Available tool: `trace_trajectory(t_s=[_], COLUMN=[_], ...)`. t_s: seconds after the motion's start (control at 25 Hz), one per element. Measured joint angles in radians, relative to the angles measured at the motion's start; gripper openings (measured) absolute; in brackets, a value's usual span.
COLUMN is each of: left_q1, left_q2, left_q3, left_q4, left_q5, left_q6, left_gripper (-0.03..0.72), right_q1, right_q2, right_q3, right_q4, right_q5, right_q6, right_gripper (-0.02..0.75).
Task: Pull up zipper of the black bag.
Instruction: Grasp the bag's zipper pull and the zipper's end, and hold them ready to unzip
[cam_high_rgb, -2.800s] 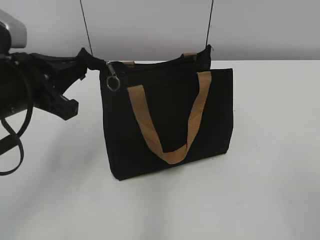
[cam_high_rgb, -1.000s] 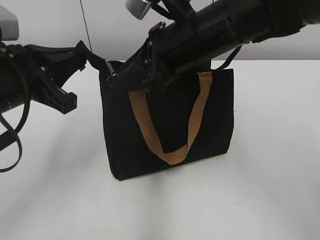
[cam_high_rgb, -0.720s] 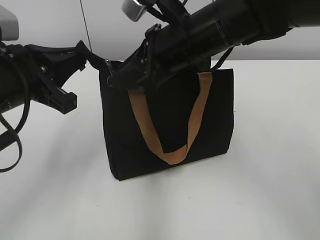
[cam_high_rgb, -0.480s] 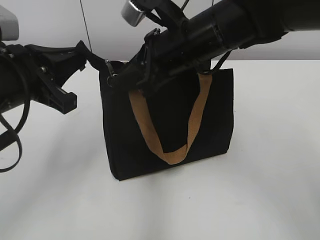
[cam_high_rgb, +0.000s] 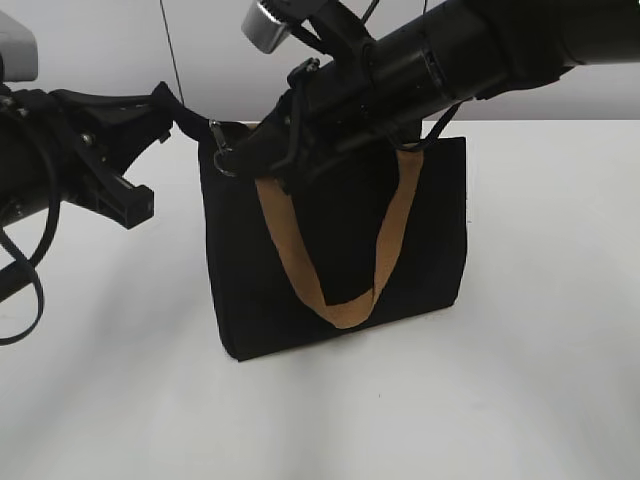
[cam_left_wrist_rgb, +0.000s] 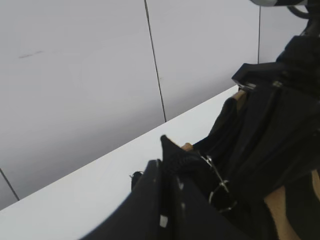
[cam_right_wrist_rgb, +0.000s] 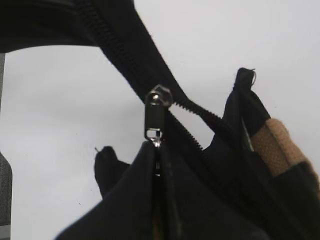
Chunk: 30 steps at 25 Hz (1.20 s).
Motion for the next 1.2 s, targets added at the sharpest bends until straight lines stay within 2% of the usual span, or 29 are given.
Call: trace_trajectory(t_s=[0.24,0.56,0.72,0.88,1.2], left_q1=[0.0,0.001,0.026,0.059,0.067], left_q2=[0.0,0.0,0.0,0.0,0.0], left_q3=[0.0,0.0,0.0,0.0,0.0], left_q4=[0.0,-0.001,-0.001,0.0,0.0], left_q5=[0.02,0.227,0.291,0.303,0.305], left_q6=[0.0,0.0,0.0,0.0,0.0], left_gripper=[-0.003,-0.003,-0.003,-0.003,-0.003], right_q1=[0.0,0.0,-0.012,-0.04,-0.089], right_q2=[0.001,-0.042,-0.059,-0.072,-0.072], right_q3=[0.0,0.0,0.0,0.0,0.0], right_q4=[0.0,-0.048,-0.096,-0.101,-0.115], right_q5=[0.012,0.04,0.043,0.055,0.059], right_q6=[0.016,0.086,0.153,0.196,0.231], right_gripper=[-0.001,-0.001,-0.001,-0.001,-0.001])
